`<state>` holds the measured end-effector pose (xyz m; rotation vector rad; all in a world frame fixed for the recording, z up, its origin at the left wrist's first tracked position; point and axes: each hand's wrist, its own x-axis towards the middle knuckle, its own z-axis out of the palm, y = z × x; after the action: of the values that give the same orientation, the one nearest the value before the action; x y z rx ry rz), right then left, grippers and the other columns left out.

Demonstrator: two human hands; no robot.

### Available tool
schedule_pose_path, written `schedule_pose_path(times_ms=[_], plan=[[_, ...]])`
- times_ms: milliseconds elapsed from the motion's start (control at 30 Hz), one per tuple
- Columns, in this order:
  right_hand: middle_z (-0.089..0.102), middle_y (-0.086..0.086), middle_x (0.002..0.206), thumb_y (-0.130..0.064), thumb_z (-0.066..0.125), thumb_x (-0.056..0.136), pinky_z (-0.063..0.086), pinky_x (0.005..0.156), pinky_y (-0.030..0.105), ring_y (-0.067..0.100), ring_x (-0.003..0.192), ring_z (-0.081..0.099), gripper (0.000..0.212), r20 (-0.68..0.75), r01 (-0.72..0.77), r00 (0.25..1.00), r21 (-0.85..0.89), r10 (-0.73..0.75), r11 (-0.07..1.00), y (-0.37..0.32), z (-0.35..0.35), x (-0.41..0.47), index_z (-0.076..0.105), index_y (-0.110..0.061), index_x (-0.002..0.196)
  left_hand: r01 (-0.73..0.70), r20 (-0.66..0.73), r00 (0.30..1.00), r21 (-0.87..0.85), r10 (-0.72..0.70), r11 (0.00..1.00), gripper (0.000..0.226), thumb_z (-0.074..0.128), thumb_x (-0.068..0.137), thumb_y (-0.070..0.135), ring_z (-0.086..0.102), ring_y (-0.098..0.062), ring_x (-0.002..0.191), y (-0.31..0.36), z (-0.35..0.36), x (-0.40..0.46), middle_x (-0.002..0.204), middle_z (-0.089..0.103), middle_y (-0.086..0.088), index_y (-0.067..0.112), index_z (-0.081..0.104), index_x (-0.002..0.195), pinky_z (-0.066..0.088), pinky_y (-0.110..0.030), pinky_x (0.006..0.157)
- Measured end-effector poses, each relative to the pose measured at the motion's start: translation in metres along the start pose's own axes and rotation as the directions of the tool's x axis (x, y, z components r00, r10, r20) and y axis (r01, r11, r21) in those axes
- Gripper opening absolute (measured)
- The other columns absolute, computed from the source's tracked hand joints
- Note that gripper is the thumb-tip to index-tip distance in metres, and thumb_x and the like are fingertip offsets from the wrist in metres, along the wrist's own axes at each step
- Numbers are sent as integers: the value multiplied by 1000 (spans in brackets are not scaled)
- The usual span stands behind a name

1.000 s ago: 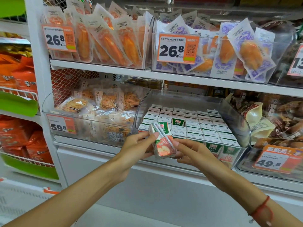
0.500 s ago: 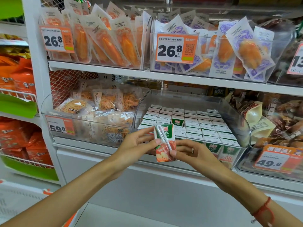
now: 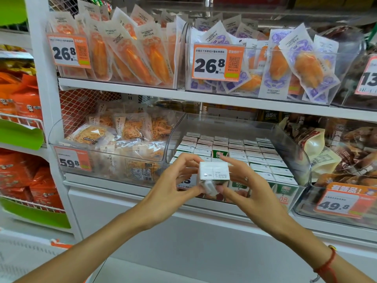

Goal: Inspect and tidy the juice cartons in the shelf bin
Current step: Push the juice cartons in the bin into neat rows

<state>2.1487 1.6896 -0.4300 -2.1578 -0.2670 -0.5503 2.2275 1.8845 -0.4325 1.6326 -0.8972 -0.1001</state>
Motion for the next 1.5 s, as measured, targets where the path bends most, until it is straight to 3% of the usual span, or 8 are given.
schedule_pose_path(times_ms=[300,500,633,733,967,1233,1367,1500], plan=[[37,-57,122,-50,52,87,55,76,15,-16,118,47,55,95,-21,995,34,17,999,-6,6,0,30,-70,133,259,22,962,-404,-273,878,54,66,85,29,70,-18,105,-2,-3,0,118,71,-2,41,44,132,56,-35,92],[52,-37,131,-67,51,80,51,98,28,-7,119,52,61,128,-101,987,21,98,995,-3,10,-2,44,-51,138,380,4,897,-519,-442,766,36,64,91,30,74,-13,84,2,-3,1,100,76,-2,36,55,125,57,-22,65],[70,-23,110,-48,51,87,51,85,14,-4,104,64,46,118,-169,982,177,149,970,-7,15,1,63,-27,127,509,19,815,-501,-579,700,41,69,88,32,72,-17,85,2,-1,1,105,75,-10,23,56,126,61,-32,71],[75,-10,95,-57,44,86,53,84,23,7,93,69,46,105,-268,962,172,253,948,-3,15,2,73,-25,103,601,92,769,-438,-632,668,46,69,84,43,72,-16,87,3,0,-1,112,73,-10,23,59,125,61,-35,77],[75,-12,90,-71,43,73,57,80,28,8,83,72,48,148,-408,911,199,384,891,7,15,3,77,-38,82,639,95,735,-429,-671,639,41,69,84,44,73,-15,89,1,1,-2,104,75,-8,24,62,119,62,-36,76],[74,2,107,-52,61,85,55,88,27,19,101,71,37,350,-532,844,453,406,715,2,12,3,66,-37,119,458,-15,858,-429,-513,778,42,68,90,22,73,-17,93,3,-1,3,105,75,-6,31,47,126,59,-31,81],[77,5,95,-45,72,71,57,86,24,20,94,72,46,190,-442,896,458,401,771,-1,14,4,71,-24,112,342,-24,927,-360,-375,868,38,63,93,23,72,-15,96,7,3,1,103,76,-1,34,46,124,58,-30,88],[77,-3,94,-42,73,72,57,77,19,12,90,72,42,78,-374,922,440,380,816,-3,16,6,72,-24,110,414,-55,891,-311,-451,856,37,64,92,29,71,-10,98,2,2,0,108,74,3,31,51,127,58,-29,83]])
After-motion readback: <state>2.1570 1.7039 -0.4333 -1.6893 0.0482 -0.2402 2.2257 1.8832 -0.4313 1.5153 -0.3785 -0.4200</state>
